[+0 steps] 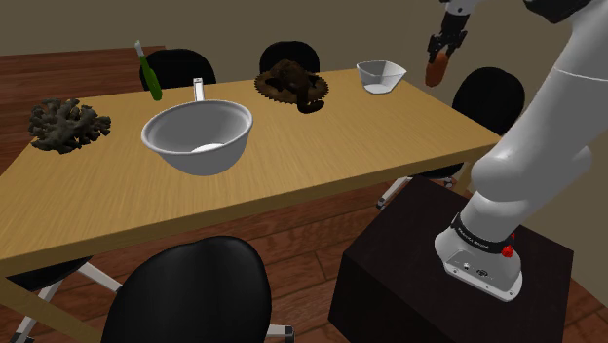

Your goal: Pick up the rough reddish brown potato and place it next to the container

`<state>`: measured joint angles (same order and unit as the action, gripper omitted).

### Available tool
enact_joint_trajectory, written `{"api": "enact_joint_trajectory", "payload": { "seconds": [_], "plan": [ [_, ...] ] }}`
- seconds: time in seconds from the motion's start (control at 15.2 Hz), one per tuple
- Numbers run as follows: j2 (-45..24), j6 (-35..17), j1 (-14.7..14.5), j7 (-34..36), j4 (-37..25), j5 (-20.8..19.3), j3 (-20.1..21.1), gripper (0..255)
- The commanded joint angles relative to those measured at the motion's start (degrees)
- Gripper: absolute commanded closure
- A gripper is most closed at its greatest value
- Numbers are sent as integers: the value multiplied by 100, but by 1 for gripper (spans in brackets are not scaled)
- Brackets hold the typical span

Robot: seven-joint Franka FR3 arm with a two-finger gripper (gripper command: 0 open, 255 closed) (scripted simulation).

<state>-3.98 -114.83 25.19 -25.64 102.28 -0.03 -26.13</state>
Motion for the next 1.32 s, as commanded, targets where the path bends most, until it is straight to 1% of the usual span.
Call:
{"api": "enact_joint_trajectory", "payload": {
  "seconds": [0.0,0.2,0.33,1.25],
  "plan": [
    [-330,105,158,-317,-406,213,-102,255],
    [-965,310,472,-763,-1171,598,-200,255],
    [-1473,518,761,-1057,-1827,886,-231,255],
    [-1585,-510,729,-1128,-896,975,-160,255]
  ]
}}
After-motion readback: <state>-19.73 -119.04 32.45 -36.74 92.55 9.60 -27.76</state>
